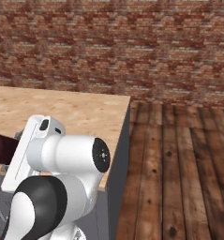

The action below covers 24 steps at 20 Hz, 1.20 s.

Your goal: Pick the juice from the counter and place it in the open cabinet.

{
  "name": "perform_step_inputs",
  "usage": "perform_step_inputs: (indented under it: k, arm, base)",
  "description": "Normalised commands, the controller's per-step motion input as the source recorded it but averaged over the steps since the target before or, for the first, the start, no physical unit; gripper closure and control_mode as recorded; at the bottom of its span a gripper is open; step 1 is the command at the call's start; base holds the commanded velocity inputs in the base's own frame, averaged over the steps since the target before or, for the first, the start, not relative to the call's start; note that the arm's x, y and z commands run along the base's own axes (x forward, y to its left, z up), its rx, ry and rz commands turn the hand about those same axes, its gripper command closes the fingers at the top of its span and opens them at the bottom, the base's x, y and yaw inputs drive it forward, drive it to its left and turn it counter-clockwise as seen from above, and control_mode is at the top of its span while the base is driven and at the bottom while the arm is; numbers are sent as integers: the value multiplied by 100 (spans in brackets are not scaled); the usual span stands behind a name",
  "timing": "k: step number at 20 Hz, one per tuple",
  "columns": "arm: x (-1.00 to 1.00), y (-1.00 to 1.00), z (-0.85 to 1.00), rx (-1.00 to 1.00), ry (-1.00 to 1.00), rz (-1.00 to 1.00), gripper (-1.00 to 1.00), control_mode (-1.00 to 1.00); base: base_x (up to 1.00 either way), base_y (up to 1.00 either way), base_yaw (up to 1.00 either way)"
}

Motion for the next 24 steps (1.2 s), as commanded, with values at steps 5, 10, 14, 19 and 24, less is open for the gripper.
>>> perform_step_inputs:
  k: [5, 10, 14, 19, 24]
  arm:
    - [0, 0, 0, 0, 0, 0, 100, 100]
    - [0, 0, 0, 0, 0, 0, 100, 100]
    - [0, 0, 0, 0, 0, 0, 100, 100]
    - [0, 0, 0, 0, 0, 0, 100, 100]
    - [0, 0, 0, 0, 0, 0, 100, 100]
  base:
    - [0, 0, 0]
    - [-30, -2, 0]
    - [-80, -19, 0]
    - [-86, -18, -2]
    - [-73, -3, 0]
